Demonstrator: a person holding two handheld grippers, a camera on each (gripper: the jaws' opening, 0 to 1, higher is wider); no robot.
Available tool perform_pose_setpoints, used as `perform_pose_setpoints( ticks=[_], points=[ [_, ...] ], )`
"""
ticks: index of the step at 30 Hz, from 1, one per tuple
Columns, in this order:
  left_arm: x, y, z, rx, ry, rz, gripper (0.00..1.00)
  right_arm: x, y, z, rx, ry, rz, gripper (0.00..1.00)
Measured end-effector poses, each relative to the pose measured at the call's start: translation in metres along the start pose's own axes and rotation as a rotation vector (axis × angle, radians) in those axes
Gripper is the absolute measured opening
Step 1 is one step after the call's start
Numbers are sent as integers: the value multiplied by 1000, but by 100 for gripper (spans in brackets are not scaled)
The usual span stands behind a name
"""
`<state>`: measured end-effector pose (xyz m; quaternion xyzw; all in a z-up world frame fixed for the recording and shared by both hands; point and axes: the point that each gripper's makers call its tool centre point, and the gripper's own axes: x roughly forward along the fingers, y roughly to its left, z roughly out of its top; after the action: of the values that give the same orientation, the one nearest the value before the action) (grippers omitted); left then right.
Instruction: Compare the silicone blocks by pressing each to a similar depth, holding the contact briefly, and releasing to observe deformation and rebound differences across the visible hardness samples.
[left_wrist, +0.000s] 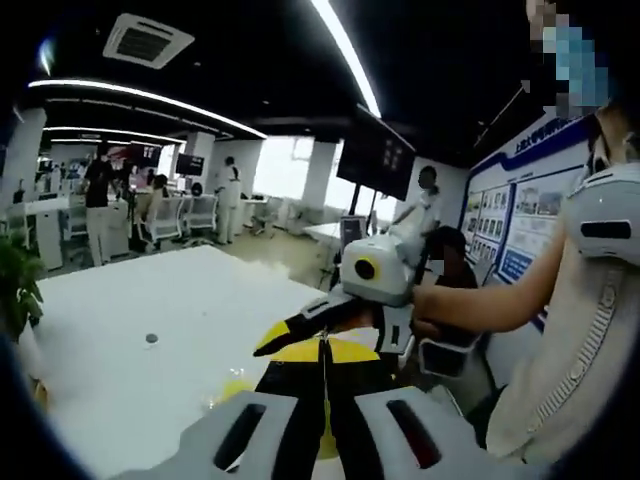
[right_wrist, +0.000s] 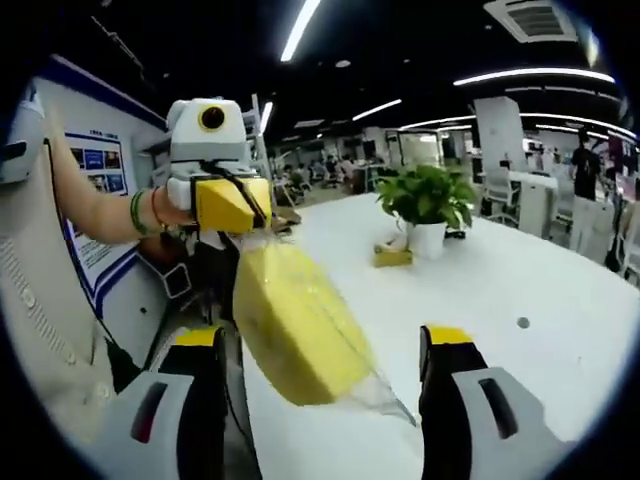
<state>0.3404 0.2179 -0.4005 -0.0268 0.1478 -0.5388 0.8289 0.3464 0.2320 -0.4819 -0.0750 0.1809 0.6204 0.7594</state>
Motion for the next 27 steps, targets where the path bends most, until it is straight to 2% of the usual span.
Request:
perform_pose_setpoints(
  ticks=[4,10,14,18,23,27],
  points=[
    [5,1,-2,37,33,-30,0,2,-1,-3,-48,32,17,67],
    [11,-1,-4,54,64,-74,0,3,2,-4,-91,59,70,49],
    [14,-4,-6,93,88,-98,0,6,5,-11,-121,113,97,47],
    [15,-4,-8,119,112,-108,0,7,6,-14,-148,138,108,38],
    [17,-6,-13,138,132,-104,0,6,1,-16,-154,155,83,31],
    [17,-4,-17,149,141,-106,0,4,-4,-20,-238,174,39,24]
  ],
)
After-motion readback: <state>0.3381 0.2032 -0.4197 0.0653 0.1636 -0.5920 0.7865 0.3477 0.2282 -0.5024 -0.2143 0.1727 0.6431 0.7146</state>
